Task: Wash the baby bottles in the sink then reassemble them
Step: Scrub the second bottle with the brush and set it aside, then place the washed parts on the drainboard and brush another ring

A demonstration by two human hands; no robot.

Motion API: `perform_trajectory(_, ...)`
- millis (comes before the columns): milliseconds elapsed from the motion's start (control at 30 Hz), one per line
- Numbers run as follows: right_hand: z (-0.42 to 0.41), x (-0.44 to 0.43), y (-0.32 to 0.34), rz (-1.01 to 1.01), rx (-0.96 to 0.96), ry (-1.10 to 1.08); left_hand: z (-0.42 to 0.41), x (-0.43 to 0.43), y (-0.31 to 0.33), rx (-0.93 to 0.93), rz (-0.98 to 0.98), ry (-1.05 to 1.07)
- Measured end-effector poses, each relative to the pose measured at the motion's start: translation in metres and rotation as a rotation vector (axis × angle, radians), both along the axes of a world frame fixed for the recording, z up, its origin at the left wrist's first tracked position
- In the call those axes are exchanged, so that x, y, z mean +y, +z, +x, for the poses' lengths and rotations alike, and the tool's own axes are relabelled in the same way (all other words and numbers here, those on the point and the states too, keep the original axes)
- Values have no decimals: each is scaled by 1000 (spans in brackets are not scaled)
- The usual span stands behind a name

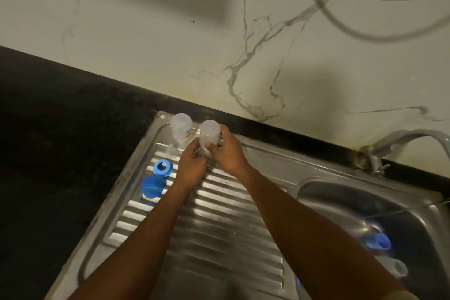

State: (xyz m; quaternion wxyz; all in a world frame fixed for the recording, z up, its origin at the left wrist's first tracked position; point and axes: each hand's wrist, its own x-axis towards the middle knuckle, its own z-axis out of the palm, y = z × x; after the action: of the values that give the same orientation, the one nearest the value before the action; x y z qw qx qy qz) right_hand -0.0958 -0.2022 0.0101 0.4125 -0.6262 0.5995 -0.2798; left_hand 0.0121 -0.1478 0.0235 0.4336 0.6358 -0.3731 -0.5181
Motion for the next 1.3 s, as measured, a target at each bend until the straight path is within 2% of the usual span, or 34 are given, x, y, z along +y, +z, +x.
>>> perform_trajectory(200, -11, 11, -5, 89, 4, -56, -17, 13, -6, -221, -53, 19)
perform_trajectory(300, -32, 35, -1, 44, 79, -41, -43, 38, -15, -498, -161, 12)
perform_trajectory(367, -54, 59, -3, -30, 142, 2, -63, 59, -24, -731, -302, -160)
perform_trajectory(433, -85, 87, -7, -87, 250, 27, -88, 75, -31, -846, -449, -355)
perform_trajectory(600, -176, 150, -13, -141, 302, -61, -162, 102, -30, -842, -601, -648)
perform_trajectory(733, -259, 184, -24, -119, 342, -182, -222, 116, -37, -832, -620, -840)
perform_trajectory(833, -326, 202, -43, -29, 395, -243, -259, 124, -51, -858, -556, -947)
perform_trajectory(900, -368, 212, -60, 34, 413, -250, -279, 130, -60, -885, -429, -938)
perform_trajectory(967, -398, 223, -79, 142, 419, -125, -295, 140, -71, -901, -293, -932)
perform_trajectory(1033, -410, 234, -97, 254, 425, 96, -305, 154, -82, -931, -138, -972)
perform_trajectory(1133, -403, 248, -125, 401, 377, 284, -313, 176, -95, -921, -4, -889)
perform_trajectory(1300, -352, 256, -143, 263, 331, 186, -306, 204, -102, -914, 70, -706)
